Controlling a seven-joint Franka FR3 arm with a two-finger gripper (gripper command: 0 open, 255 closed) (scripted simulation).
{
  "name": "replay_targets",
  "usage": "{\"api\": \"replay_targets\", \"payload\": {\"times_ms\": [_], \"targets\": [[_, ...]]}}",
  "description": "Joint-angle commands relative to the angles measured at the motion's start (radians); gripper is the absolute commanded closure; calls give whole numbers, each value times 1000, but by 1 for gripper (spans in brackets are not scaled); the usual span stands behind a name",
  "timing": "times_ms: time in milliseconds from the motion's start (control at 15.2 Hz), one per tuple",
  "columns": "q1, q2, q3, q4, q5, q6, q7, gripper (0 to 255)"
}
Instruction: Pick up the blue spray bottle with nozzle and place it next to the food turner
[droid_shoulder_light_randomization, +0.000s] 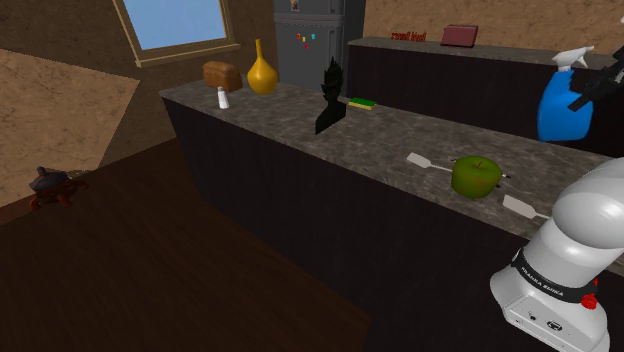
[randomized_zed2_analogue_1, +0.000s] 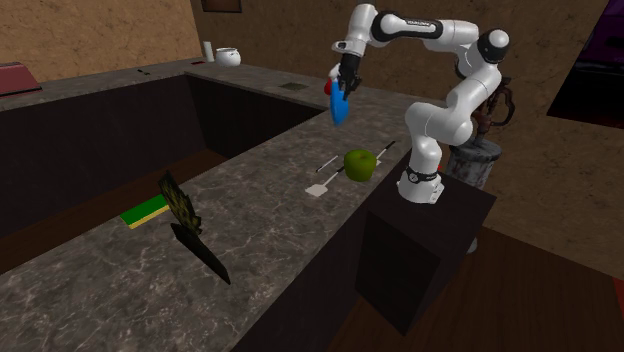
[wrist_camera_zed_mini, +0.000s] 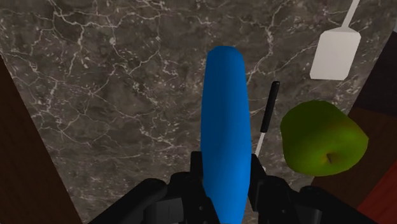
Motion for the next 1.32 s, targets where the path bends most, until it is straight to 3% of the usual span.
{"api": "replay_targets", "payload": {"times_ms": [0,1254], "targets": [[-7,-5,-17,-25,-14,22,-6,255],[-34,3,-198,-210,-148,233,-40,255]]}}
